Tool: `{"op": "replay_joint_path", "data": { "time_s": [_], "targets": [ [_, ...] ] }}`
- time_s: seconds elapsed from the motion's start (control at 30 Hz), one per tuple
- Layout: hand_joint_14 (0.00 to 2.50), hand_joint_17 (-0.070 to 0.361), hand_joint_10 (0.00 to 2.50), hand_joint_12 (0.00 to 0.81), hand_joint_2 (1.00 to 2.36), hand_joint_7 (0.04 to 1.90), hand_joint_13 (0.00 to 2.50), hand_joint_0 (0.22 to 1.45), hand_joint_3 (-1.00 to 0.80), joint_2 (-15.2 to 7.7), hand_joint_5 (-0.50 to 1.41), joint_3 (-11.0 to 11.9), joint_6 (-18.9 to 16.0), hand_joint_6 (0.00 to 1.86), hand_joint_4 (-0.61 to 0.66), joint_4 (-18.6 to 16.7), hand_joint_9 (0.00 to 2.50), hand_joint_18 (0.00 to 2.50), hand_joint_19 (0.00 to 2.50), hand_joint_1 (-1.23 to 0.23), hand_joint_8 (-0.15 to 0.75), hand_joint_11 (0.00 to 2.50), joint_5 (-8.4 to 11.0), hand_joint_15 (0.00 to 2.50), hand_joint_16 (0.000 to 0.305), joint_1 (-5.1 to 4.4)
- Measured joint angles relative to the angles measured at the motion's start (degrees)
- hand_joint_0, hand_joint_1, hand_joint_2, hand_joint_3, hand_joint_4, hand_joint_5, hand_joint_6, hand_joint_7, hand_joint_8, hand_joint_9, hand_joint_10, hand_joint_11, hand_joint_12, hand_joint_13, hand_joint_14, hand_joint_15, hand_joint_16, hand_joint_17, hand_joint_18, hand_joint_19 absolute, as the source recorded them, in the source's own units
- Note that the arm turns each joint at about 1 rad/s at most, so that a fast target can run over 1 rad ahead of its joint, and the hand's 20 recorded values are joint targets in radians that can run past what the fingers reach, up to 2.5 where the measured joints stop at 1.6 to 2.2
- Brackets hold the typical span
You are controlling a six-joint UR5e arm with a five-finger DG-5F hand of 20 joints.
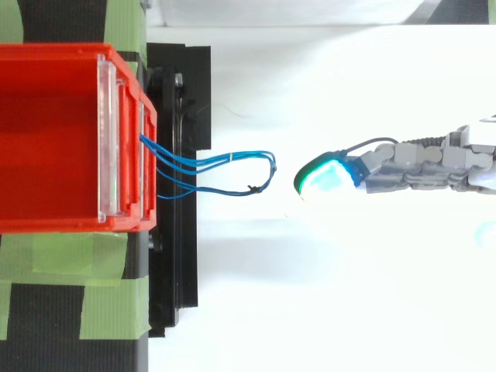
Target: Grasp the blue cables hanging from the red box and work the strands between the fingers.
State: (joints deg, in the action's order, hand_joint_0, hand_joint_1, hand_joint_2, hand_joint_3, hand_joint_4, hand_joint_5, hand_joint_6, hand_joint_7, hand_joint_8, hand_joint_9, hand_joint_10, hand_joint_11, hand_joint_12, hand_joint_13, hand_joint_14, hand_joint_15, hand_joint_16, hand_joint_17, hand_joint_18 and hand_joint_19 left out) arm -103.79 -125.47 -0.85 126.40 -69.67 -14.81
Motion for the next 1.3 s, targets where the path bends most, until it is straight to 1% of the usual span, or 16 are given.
{"op": "replay_joint_path", "data": {
  "time_s": [0.1, 0.3, 0.37, 0.47, 0.53, 0.6, 0.9, 1.0, 1.07, 1.2, 1.3],
  "targets": [
    [0.0, 0.185, 0.0, 0.409, 1.0, 0.61, 0.0, 0.59, -1.0, -1.03, -0.46, 0.26, 0.15, 0.0, 0.1, -1.17, 0.0, 0.0, 0.13, -0.5, 0.278, 0.0, 1.43, 0.18, 0.082, 0.0],
    [0.0, 0.185, 0.0, 0.41, 1.0, 0.61, 0.0, 0.59, -1.0, -3.66, -0.46, 1.45, -0.38, 0.0, 0.1, -2.94, 0.0, 0.0, 0.12, -0.5, 0.28, 0.0, 2.93, 0.19, 0.082, 0.04],
    [0.0, 0.185, 0.0, 0.413, 1.0, 0.61, 0.0, 0.59, -1.0, -3.98, -0.46, 1.79, -0.44, 0.0, 0.1, -3.16, 0.0, 0.0, 0.13, -0.5, 0.281, 0.0, 3.88, 0.19, 0.082, 0.03],
    [0.0, 0.185, 0.0, 0.415, 1.0, 0.61, 0.0, 0.59, -1.0, -4.2, -0.46, 2.06, -0.56, 0.0, 0.1, -3.36, 0.0, 0.0, 0.12, -0.5, 0.281, 0.0, 5.94, 0.19, 0.082, 0.09],
    [0.0, 0.185, 0.0, 0.416, 1.0, 0.61, 0.0, 0.59, -1.0, -4.24, -0.46, 2.13, -0.67, 0.0, 0.1, -3.41, 0.0, 0.0, 0.13, -0.5, 0.282, 0.0, 6.85, 0.19, 0.082, 0.16],
    [0.0, 0.184, 0.0, 0.415, 1.0, 0.61, 0.0, 0.59, -1.0, -4.28, -0.46, 2.14, -0.85, 0.0, 0.1, -3.43, 0.0, 0.0, 0.12, -0.5, 0.282, 0.0, 7.37, 0.19, 0.082, 0.23],
    [0.0, 0.184, 0.0, 0.417, 1.0, 0.62, 0.0, 0.59, -1.0, -4.56, -0.45, 2.16, -1.02, 0.0, 0.11, -3.54, 0.0, 0.0, 0.14, -0.49, 0.285, 0.0, 8.66, 0.19, 0.082, 0.3],
    [0.0, 0.185, 0.0, 0.417, 1.0, 0.62, 0.0, 0.59, -1.0, -5.47, -0.45, 2.32, -1.08, 0.0, 0.11, -4.27, 0.0, 0.0, 0.14, -0.49, 0.286, 0.0, 8.9, 0.19, 0.082, 0.34],
    [0.0, 0.184, 0.0, 0.417, 1.0, 0.62, 0.0, 0.59, -1.0, -6.57, -0.45, 2.65, -1.16, 0.0, 0.11, -5.27, 0.0, 0.0, 0.13, -0.49, 0.286, 0.0, 8.94, 0.19, 0.082, 0.42],
    [0.0, 0.185, 0.0, 0.419, 1.0, 0.62, 0.0, 0.59, -1.0, -9.44, -0.44, 4.75, -1.45, 0.0, 0.12, -7.12, 0.0, 0.0, 0.14, -0.49, 0.288, 0.0, 8.88, 0.2, 0.082, 0.66],
    [0.0, 0.185, 0.0, 0.42, 1.0, 0.63, 0.0, 0.59, -1.0, -10.52, -0.44, 6.89, -1.14, 0.01, 0.12, -7.08, 0.0, 0.0, 0.15, -0.49, 0.292, 0.0, 8.86, 0.2, 0.082, 0.75]
  ]
}}
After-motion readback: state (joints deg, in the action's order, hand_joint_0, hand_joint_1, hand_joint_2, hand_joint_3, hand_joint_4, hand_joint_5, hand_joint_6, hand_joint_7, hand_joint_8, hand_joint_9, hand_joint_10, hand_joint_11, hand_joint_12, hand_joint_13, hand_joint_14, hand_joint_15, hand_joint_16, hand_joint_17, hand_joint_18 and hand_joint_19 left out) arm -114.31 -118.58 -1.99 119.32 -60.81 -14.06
